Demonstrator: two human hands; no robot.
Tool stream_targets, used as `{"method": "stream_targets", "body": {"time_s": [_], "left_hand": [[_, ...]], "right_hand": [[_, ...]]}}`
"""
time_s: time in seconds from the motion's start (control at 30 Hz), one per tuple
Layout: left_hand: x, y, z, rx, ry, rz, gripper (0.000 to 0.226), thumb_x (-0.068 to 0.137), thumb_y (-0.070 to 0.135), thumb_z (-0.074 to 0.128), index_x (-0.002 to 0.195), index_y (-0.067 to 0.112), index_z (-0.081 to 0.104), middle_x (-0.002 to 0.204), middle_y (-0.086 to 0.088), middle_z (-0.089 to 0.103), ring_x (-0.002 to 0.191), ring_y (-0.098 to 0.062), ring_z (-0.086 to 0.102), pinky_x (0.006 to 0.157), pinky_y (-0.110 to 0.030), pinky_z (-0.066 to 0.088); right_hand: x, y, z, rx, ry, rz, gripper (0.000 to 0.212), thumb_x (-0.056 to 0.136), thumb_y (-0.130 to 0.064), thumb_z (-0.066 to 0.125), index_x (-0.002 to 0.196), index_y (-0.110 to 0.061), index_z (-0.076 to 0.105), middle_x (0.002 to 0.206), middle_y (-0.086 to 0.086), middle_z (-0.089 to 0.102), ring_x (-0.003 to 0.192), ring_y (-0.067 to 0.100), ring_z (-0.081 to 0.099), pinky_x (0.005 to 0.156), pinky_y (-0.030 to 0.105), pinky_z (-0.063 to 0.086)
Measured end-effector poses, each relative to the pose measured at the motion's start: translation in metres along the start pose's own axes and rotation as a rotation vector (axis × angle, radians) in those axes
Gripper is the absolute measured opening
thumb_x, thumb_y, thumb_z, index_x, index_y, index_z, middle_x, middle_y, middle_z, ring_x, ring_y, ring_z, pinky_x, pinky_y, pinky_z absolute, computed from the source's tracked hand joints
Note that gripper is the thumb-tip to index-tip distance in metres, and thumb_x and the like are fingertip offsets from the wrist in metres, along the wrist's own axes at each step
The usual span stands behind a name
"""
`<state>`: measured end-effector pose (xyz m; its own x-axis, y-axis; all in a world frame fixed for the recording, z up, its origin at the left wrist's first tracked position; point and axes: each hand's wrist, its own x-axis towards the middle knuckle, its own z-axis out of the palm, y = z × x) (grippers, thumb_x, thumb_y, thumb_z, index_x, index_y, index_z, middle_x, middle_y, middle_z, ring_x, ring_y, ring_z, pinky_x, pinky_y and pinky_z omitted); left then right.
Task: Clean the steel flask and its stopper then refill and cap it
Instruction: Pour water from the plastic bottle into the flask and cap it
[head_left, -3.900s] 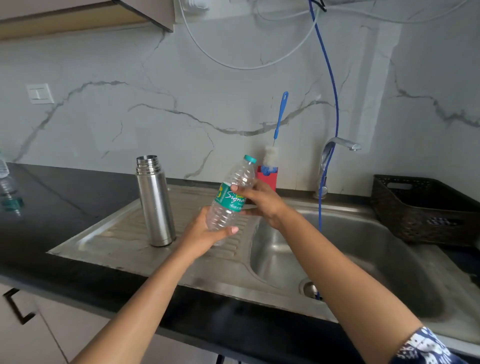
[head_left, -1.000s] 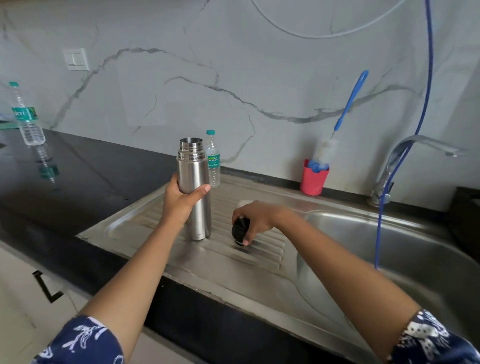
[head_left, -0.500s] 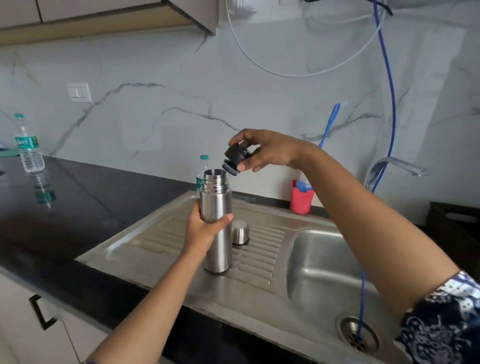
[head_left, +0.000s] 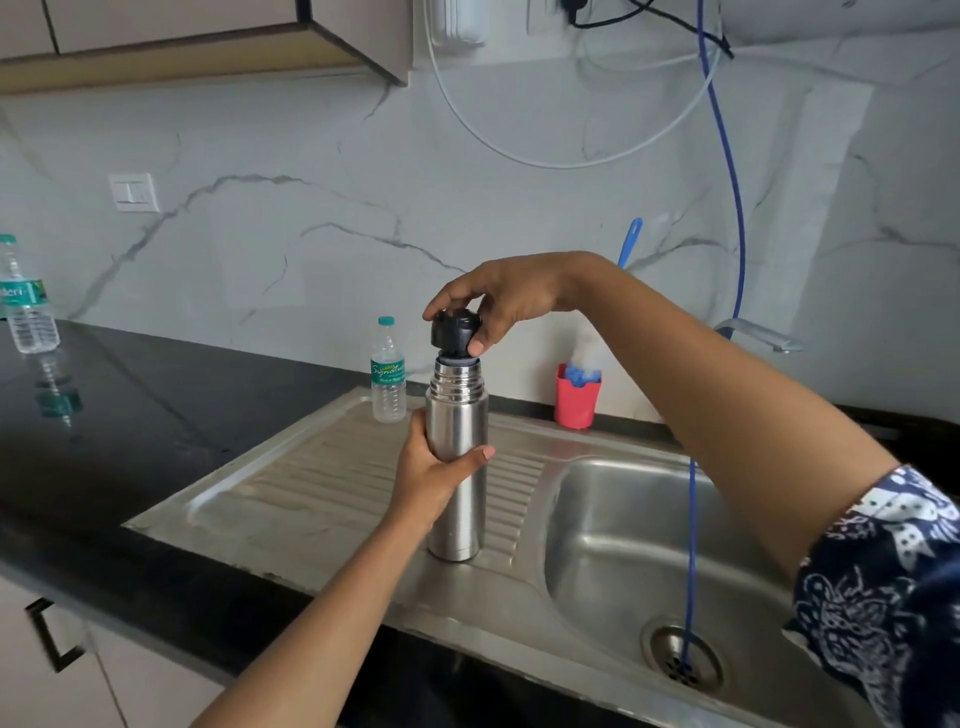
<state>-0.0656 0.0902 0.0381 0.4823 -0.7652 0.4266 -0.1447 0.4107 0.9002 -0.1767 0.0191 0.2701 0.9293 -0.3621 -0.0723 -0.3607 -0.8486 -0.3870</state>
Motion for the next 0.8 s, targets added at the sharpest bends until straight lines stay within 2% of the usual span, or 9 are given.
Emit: {"method": "stream_targets", "body": {"time_s": [0.2, 0.33, 0.43, 0.5, 0.57, 0.63, 0.7, 0.73, 0.8], "left_hand": [[-0.004, 0.002, -0.003, -0.02, -0.047, -0.018, 0.072, 0.047, 0.042, 0.087, 0.109, 0.035, 0.05, 0.104, 0.005, 0.068, 0.093, -0.01, 0.067, 0.082, -0.03, 0.054], [-0.002, 0.004, -0.014, -0.092, -0.193, -0.069, 0.074, 0.052, 0.041, 0.082, 0.118, 0.028, 0.049, 0.109, 0.004, 0.068, 0.1, -0.011, 0.065, 0.082, -0.022, 0.051], [0.003, 0.008, -0.028, -0.114, -0.341, -0.128, 0.084, 0.05, 0.041, 0.086, 0.123, 0.023, 0.049, 0.111, 0.004, 0.07, 0.105, -0.012, 0.064, 0.082, -0.019, 0.05], [0.005, 0.009, -0.032, -0.116, -0.369, -0.142, 0.092, 0.046, 0.046, 0.09, 0.124, 0.023, 0.048, 0.112, 0.005, 0.07, 0.108, -0.011, 0.064, 0.084, -0.02, 0.05], [0.003, 0.009, -0.03, -0.118, -0.358, -0.141, 0.096, 0.043, 0.052, 0.091, 0.124, 0.024, 0.048, 0.113, 0.004, 0.069, 0.107, -0.01, 0.064, 0.083, -0.02, 0.051], [0.0, 0.007, -0.027, -0.125, -0.335, -0.137, 0.097, 0.042, 0.053, 0.091, 0.124, 0.024, 0.048, 0.113, 0.003, 0.068, 0.106, -0.011, 0.065, 0.082, -0.021, 0.051], [-0.002, 0.006, -0.028, -0.131, -0.324, -0.131, 0.098, 0.04, 0.054, 0.091, 0.122, 0.023, 0.048, 0.111, 0.003, 0.069, 0.104, -0.01, 0.065, 0.081, -0.02, 0.051], [-0.002, 0.006, -0.028, -0.129, -0.327, -0.13, 0.098, 0.039, 0.054, 0.091, 0.121, 0.023, 0.049, 0.11, 0.003, 0.069, 0.102, -0.009, 0.066, 0.081, -0.019, 0.051], [-0.001, 0.006, -0.03, -0.115, -0.339, -0.135, 0.099, 0.037, 0.054, 0.092, 0.12, 0.021, 0.049, 0.111, 0.002, 0.068, 0.101, -0.008, 0.066, 0.081, -0.019, 0.051]], "right_hand": [[0.006, -0.006, 0.0, -0.097, -0.039, 0.01, 0.057, 0.074, -0.009, 0.079, 0.122, -0.031, 0.058, 0.127, 0.004, 0.056, 0.111, 0.018, 0.058, 0.1, 0.034, 0.047], [0.013, -0.005, 0.013, -0.178, -0.114, 0.029, 0.062, 0.072, -0.007, 0.079, 0.127, -0.025, 0.056, 0.126, 0.002, 0.058, 0.096, 0.006, 0.058, 0.089, 0.021, 0.047], [0.015, -0.007, 0.018, -0.183, -0.096, 0.051, 0.055, 0.071, -0.014, 0.082, 0.12, -0.026, 0.059, 0.117, 0.002, 0.062, 0.102, 0.017, 0.062, 0.092, 0.028, 0.05], [0.013, -0.012, 0.018, -0.178, -0.072, 0.1, 0.047, 0.072, -0.024, 0.082, 0.114, -0.018, 0.063, 0.1, 0.002, 0.07, 0.089, 0.017, 0.067, 0.081, 0.027, 0.055], [0.012, -0.02, 0.025, -0.279, 0.017, 0.181, 0.045, 0.072, -0.046, 0.078, 0.095, -0.01, 0.066, 0.064, -0.002, 0.07, 0.061, 0.012, 0.068, 0.064, 0.026, 0.055], [0.015, -0.027, 0.038, -0.526, 0.147, 0.278, 0.061, 0.073, -0.072, 0.06, 0.071, -0.011, 0.06, 0.051, 0.0, 0.061, 0.05, 0.014, 0.06, 0.057, 0.025, 0.046], [0.016, -0.031, 0.049, -0.706, 0.216, 0.315, 0.076, 0.077, -0.084, 0.034, 0.067, -0.012, 0.056, 0.06, 0.003, 0.06, 0.059, 0.015, 0.057, 0.059, 0.028, 0.04], [0.014, -0.03, 0.047, -0.655, 0.22, 0.326, 0.082, 0.078, -0.085, 0.026, 0.073, -0.011, 0.06, 0.068, 0.005, 0.064, 0.064, 0.016, 0.06, 0.062, 0.029, 0.042], [0.004, -0.025, 0.032, -0.312, 0.144, 0.293, 0.08, 0.084, -0.079, 0.025, 0.111, -0.013, 0.062, 0.103, 0.005, 0.068, 0.083, 0.019, 0.066, 0.072, 0.033, 0.05]]}}
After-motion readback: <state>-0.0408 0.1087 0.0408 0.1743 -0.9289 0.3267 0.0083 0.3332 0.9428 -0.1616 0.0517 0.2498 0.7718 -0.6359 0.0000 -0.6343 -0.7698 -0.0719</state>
